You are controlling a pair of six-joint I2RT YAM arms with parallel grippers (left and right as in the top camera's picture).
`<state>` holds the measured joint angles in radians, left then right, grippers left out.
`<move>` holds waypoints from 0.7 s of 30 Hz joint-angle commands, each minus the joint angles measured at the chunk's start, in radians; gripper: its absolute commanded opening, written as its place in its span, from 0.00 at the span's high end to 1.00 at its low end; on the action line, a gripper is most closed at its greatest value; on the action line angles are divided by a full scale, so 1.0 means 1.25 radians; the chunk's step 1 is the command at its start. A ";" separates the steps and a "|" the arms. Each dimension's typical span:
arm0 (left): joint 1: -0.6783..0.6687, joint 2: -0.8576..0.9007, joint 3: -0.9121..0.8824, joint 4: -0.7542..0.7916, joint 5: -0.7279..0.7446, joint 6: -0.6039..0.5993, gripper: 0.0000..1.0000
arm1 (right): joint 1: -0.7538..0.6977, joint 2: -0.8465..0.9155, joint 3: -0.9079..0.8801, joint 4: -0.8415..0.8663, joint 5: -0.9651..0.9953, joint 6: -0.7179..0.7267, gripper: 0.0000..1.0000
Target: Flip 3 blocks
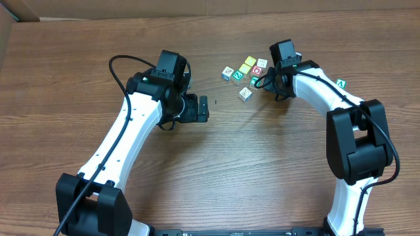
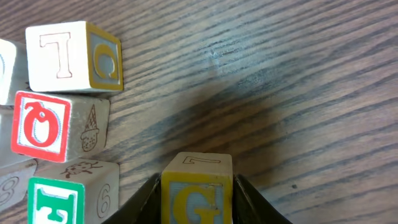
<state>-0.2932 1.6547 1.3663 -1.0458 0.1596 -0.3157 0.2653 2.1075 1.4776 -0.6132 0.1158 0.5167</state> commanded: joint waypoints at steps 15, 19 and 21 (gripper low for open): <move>-0.004 0.005 -0.005 0.003 -0.009 -0.011 0.00 | 0.003 0.000 0.092 -0.252 -0.110 -0.011 0.67; -0.004 0.005 -0.004 0.003 -0.009 -0.011 0.00 | 0.005 0.000 0.092 -0.344 -0.157 -0.018 0.67; -0.004 0.005 -0.004 0.003 -0.009 -0.011 0.00 | 0.009 0.000 0.092 -0.371 -0.185 -0.043 0.68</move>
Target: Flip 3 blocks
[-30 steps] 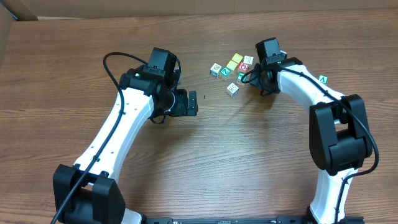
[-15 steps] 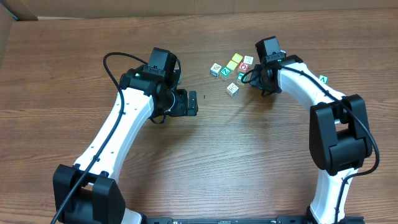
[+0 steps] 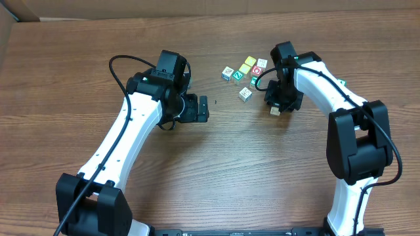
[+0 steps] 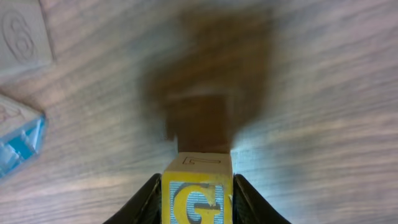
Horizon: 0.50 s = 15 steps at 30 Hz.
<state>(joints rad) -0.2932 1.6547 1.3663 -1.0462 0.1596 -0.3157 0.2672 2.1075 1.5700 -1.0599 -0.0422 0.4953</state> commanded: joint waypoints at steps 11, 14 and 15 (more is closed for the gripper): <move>-0.004 0.005 -0.005 0.003 -0.009 -0.011 0.00 | 0.157 -0.003 0.016 -0.106 -0.072 -0.041 0.68; -0.004 0.005 -0.004 0.003 -0.009 -0.011 0.00 | 0.201 -0.004 0.016 -0.112 -0.072 -0.037 0.68; -0.004 0.005 -0.004 0.003 -0.009 -0.011 0.00 | 0.209 -0.004 0.016 -0.114 -0.073 -0.036 0.68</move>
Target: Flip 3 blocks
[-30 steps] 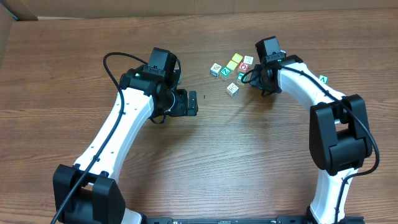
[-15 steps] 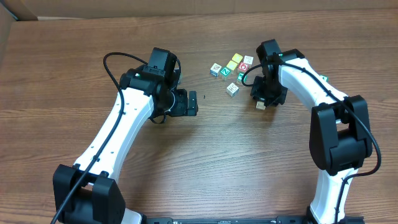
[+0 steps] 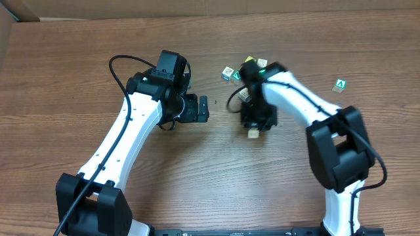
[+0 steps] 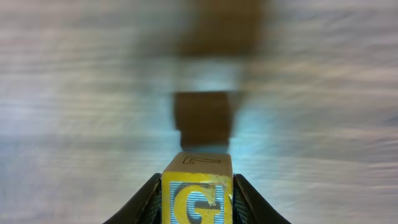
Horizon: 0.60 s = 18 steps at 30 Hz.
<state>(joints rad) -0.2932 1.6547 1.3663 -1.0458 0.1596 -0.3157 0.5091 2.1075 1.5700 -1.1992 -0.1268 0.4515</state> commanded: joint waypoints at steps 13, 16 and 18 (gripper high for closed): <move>-0.004 0.005 -0.005 0.003 -0.009 -0.011 0.00 | 0.049 -0.004 0.016 -0.045 -0.011 0.031 0.40; -0.004 0.005 -0.005 0.003 -0.009 -0.011 0.00 | 0.049 -0.004 0.016 -0.050 -0.010 0.030 0.23; -0.004 0.005 -0.005 0.003 -0.009 -0.011 0.00 | 0.047 -0.004 0.016 -0.043 -0.010 0.023 0.22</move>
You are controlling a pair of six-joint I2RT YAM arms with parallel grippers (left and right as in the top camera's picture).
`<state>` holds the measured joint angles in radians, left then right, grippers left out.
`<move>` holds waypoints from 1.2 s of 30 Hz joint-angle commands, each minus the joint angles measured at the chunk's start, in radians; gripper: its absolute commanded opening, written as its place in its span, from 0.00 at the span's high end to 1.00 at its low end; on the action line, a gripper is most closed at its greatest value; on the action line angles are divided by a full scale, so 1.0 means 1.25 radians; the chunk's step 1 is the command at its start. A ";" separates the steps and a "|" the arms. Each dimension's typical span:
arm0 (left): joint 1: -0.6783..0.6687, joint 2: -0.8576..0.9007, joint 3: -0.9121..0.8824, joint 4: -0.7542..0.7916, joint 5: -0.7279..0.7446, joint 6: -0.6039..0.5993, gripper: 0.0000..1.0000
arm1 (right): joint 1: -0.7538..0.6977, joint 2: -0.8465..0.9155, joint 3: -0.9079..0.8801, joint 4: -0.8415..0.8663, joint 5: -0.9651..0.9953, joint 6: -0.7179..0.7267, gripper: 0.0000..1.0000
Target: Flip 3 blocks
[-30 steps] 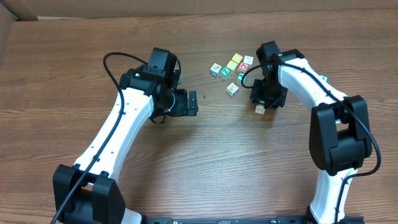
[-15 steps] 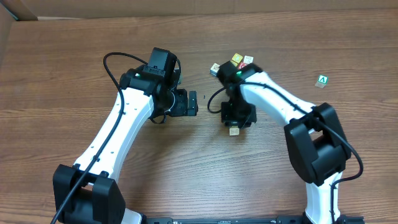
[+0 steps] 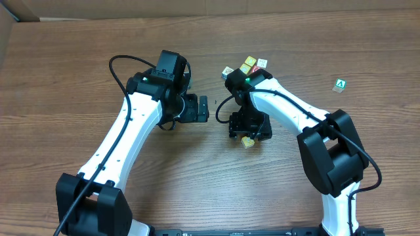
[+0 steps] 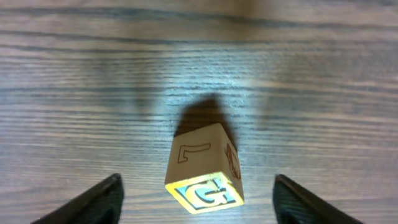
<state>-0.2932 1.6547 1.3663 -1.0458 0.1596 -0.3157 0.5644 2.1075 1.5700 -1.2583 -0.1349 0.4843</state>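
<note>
A wooden block with a yellow-framed G face (image 4: 205, 177) lies tilted on the wood table, free between the wide-apart fingers (image 4: 93, 202) of my open right gripper (image 4: 198, 180). From overhead the same block (image 3: 247, 141) shows just below the right gripper (image 3: 248, 130). The other letter blocks (image 3: 250, 63) cluster at the back, partly hidden by the right arm. My left gripper (image 3: 203, 108) hovers left of them, holding nothing; its jaws are unclear.
A lone green A block (image 3: 340, 84) lies far right. A blue-and-white block (image 3: 228, 72) sits at the cluster's left edge. The left arm's black cable (image 3: 121, 72) loops over the table at the left.
The right gripper has opened and let go of the G block, which now sits tilted on the table. The gripper has also moved slightly left and nearer the front edge.
The right gripper was shut on the G block beside the cluster. It then held the block lifted, south of the cluster, and later farther left over bare table. Now the block is released there. The left arm has stayed still throughout.
</note>
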 commanded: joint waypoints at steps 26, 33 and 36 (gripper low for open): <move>-0.004 0.005 -0.005 0.003 -0.009 -0.011 0.00 | -0.143 -0.080 -0.070 0.056 -0.028 -0.060 0.96; -0.004 0.005 -0.004 0.003 -0.009 -0.011 0.00 | -0.136 -0.080 -0.184 0.206 -0.132 0.002 0.96; -0.004 0.005 -0.004 0.003 -0.009 -0.011 0.00 | -0.129 -0.080 -0.187 0.239 -0.155 0.003 0.96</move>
<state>-0.2932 1.6547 1.3655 -1.0458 0.1593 -0.3157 0.3908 2.0151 1.3392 -0.9867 -0.2535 0.4644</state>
